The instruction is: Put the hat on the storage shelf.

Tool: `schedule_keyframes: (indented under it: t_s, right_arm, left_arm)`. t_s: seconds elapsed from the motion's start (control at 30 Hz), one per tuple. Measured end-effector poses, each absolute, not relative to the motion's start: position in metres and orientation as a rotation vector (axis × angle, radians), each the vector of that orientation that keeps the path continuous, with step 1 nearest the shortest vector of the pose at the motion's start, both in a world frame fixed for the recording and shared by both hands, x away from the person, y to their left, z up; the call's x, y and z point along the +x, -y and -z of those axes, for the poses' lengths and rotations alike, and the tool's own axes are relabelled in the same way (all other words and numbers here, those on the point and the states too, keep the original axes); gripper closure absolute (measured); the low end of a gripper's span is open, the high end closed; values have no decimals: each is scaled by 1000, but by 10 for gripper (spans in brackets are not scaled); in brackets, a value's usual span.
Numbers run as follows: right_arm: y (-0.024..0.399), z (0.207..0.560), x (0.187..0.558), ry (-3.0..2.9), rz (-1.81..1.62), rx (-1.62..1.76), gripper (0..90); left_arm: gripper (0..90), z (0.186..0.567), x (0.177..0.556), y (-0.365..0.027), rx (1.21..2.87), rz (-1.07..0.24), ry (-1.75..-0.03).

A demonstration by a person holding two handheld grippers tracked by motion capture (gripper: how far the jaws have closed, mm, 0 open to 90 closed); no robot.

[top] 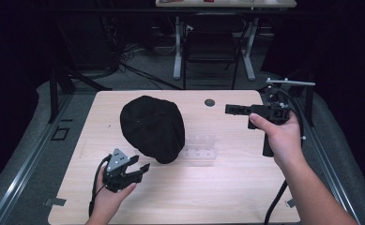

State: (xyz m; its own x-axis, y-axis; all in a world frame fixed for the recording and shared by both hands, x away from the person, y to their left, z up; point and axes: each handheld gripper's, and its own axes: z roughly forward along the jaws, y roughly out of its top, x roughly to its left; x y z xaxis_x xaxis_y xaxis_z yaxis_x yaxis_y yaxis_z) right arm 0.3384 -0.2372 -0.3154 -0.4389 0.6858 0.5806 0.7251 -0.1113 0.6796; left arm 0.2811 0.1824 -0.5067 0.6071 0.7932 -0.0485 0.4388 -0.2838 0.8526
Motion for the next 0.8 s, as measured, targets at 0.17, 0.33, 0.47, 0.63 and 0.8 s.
schedule_keyframes:
  t_s: [0.17,0.33,0.47,0.63,0.8]
  right_arm:
    - [244,323,328,2145,1664,-1682,641]
    - [247,333,318,2253,1643,-1737,617]
    - [247,345,311,2298,1621,-1756,603]
    - [247,360,304,2342,1600,-1764,595]
    - [249,377,297,2395,1569,-1783,589]
  left_arm:
    - [465,512,277,-199,1919,-488,-1025]
    - [456,518,274,-214,1899,-480,-1072]
    - [454,524,273,-224,1870,-468,-1109]
    - [453,530,272,-232,1834,-474,-1141]
    - [454,535,271,-235,1834,-479,-1144]
